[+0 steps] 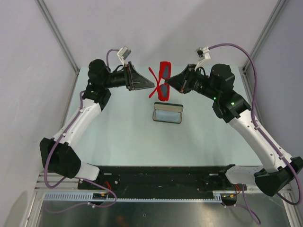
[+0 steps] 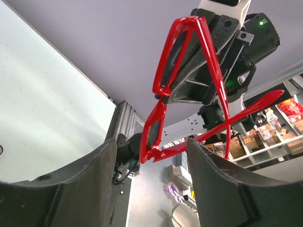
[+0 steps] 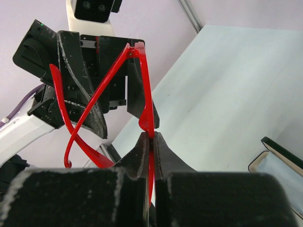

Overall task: Organize the sunglasses
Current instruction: Pass from the left arm to the right, then adjust the sunglasses.

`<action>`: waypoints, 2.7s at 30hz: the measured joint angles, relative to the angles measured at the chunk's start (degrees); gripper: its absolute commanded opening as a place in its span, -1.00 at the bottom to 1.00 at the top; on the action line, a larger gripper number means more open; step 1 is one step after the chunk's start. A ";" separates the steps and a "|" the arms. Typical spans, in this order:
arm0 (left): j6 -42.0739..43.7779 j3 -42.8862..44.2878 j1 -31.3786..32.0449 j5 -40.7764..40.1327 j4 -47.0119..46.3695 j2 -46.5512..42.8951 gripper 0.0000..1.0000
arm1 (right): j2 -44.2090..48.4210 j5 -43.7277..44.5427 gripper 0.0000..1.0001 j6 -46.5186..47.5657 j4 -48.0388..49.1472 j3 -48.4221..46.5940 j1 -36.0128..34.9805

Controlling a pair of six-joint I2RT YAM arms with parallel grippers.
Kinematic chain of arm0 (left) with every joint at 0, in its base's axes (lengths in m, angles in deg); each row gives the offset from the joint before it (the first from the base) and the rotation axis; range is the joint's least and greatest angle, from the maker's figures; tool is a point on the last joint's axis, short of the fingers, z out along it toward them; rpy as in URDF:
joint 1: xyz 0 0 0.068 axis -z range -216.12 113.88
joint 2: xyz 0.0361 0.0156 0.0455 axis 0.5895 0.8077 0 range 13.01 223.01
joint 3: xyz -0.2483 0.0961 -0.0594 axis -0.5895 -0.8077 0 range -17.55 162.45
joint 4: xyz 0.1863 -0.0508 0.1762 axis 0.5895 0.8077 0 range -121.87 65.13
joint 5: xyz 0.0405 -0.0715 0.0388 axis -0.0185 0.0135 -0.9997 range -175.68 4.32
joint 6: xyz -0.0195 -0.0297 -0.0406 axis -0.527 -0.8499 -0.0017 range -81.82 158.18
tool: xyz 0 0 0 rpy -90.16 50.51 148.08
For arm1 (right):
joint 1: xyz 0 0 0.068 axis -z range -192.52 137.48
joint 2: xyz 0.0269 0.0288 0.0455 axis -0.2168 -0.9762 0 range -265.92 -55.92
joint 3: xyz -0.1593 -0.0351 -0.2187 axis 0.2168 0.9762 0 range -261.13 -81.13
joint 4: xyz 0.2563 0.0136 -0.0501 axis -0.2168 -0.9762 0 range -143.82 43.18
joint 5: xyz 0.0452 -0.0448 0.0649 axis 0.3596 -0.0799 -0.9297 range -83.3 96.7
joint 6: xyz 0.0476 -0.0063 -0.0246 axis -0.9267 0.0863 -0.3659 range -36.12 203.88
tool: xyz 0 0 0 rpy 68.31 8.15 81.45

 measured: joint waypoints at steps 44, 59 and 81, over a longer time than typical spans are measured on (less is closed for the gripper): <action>12.46 1.44 3.96 0.24 -0.52 -5.68 0.12 | -1.27 -10.82 -1.00 -0.22 9.73 0.17 -4.94; 11.93 1.97 4.00 3.32 -0.96 -5.62 0.28 | -2.38 -14.25 -1.00 -1.25 11.93 0.39 -4.90; 12.09 1.95 -1.57 1.55 -0.94 -7.04 1.00 | 0.70 -7.91 -1.00 0.74 5.18 0.39 -1.95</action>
